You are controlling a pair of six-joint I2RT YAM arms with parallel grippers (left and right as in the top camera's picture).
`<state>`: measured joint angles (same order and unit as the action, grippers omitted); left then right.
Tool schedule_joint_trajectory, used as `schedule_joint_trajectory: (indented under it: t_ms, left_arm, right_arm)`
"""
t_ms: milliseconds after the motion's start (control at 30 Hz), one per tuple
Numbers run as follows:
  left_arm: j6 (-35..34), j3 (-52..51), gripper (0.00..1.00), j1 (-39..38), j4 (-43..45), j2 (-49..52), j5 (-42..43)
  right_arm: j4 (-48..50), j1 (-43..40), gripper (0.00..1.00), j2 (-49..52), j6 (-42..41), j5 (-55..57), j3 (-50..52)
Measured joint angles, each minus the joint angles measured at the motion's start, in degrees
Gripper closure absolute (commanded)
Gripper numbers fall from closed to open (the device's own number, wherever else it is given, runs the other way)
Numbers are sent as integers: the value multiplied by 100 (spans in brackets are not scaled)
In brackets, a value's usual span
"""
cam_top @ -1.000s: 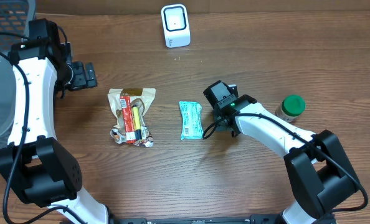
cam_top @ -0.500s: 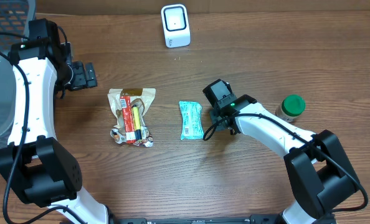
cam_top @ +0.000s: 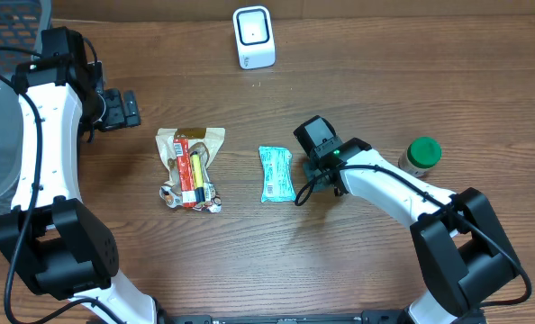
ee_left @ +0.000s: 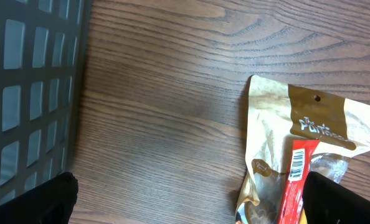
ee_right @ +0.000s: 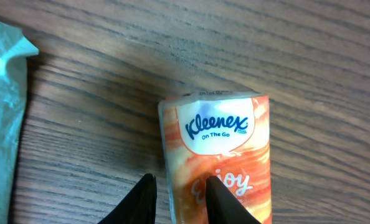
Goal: Scan the item barcode
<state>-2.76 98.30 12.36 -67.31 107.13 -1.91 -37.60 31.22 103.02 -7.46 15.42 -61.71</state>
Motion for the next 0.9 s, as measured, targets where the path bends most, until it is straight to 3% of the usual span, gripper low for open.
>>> schedule_joint_trajectory:
  t_ms: [900]
  left_arm:
    - [-2, 0, 0, 0, 0, 0, 0]
  right_arm:
    - [208, 0, 78, 0, 26, 48, 216]
